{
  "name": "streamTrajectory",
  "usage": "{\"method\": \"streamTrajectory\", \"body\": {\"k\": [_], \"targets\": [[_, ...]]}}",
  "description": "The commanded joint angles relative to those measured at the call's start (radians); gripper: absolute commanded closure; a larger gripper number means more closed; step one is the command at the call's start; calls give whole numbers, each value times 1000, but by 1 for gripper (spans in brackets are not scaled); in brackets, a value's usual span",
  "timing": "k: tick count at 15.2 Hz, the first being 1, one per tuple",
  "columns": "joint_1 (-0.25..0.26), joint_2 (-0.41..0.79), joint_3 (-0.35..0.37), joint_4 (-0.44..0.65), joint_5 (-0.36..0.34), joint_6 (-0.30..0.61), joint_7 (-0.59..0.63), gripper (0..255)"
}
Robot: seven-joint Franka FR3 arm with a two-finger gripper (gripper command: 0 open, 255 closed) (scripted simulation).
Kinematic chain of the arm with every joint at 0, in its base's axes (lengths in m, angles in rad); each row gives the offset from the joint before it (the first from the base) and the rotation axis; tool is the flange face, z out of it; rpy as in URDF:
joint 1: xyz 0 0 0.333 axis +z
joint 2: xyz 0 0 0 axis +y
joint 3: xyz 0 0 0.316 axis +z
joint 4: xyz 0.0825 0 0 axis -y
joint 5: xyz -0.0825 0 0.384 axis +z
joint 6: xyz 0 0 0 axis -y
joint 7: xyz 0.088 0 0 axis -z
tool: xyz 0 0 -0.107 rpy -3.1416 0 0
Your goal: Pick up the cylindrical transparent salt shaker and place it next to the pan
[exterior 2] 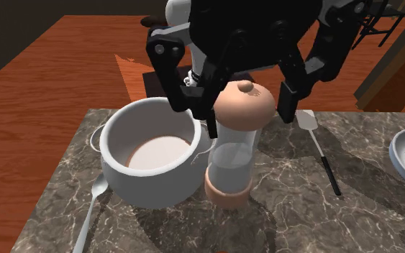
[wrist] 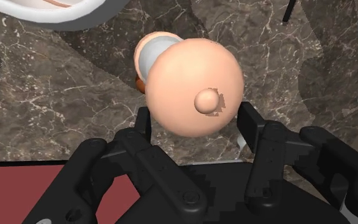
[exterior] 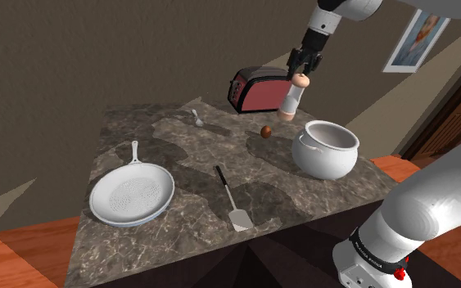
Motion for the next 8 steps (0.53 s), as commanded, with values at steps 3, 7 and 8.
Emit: {"method": "streamTrajectory", "body": {"k": [3,7,8], "targets": [[1,6,1,59,0,-53,7,255],[1,15,0,122,0,-107,13,255],[1,18,0,139,1,-121,14,255]]}}
